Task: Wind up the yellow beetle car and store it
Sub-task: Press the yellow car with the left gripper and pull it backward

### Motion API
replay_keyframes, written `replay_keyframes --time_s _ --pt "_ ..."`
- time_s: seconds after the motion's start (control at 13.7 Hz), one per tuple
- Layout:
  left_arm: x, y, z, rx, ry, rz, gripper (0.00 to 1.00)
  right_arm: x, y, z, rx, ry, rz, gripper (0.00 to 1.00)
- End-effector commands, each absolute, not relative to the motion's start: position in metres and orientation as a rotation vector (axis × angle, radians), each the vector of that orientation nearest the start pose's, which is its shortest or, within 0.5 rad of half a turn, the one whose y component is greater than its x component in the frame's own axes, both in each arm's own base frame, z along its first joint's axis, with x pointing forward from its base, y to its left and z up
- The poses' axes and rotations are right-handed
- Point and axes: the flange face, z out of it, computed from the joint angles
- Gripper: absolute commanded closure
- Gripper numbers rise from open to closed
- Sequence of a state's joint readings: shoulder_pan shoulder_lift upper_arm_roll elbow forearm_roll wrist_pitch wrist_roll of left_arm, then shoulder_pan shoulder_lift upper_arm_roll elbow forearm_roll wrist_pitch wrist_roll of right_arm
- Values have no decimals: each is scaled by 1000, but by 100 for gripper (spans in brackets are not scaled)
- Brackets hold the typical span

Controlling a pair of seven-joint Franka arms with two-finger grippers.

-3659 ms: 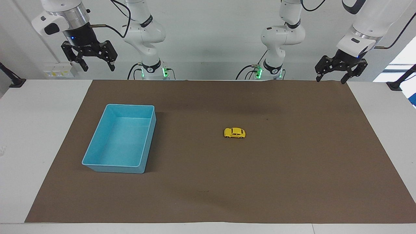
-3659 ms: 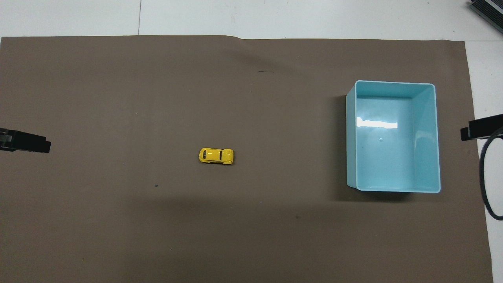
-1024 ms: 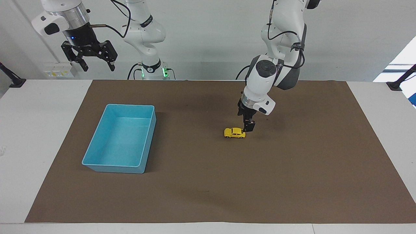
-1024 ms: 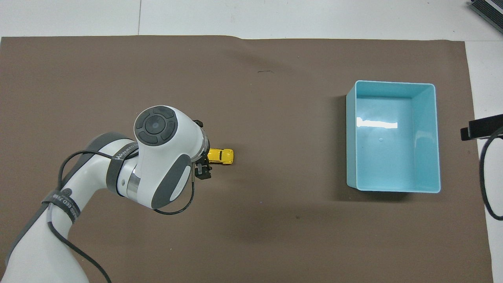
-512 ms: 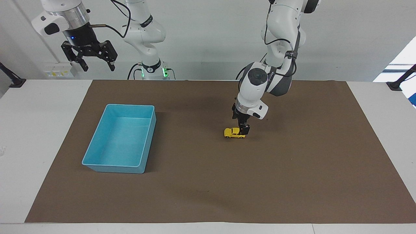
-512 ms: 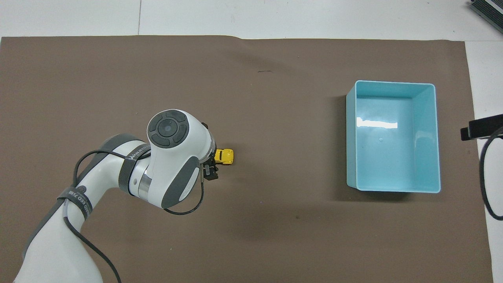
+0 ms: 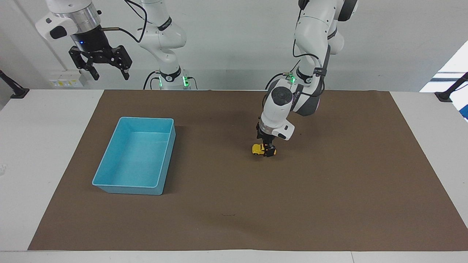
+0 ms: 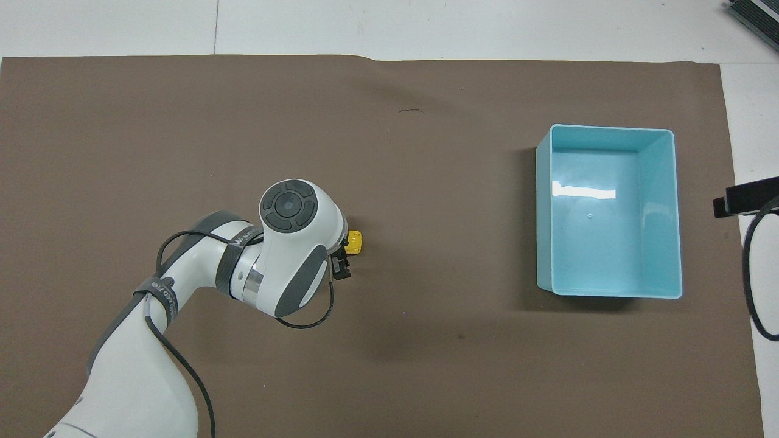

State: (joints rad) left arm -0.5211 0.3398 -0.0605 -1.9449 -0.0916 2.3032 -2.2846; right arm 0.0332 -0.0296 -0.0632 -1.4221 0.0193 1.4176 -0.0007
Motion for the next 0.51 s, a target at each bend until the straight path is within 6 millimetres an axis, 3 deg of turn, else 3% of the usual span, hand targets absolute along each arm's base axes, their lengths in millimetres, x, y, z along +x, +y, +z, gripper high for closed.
replay_keyframes --time_s 0.0,0.07,0.29,0.44 --pt "515 -338 309 1949 2408 -112 75 520 -15 697 -3104 63 -46 0" --pt "515 -338 309 1953 2405 -112 90 520 -15 697 -3104 63 -46 0" --pt "518 -333 308 1949 2411 -112 100 520 -15 697 -3106 63 -46 0" --pt "520 -330 308 1967 2396 -112 100 520 -15 697 -3106 63 -46 0"
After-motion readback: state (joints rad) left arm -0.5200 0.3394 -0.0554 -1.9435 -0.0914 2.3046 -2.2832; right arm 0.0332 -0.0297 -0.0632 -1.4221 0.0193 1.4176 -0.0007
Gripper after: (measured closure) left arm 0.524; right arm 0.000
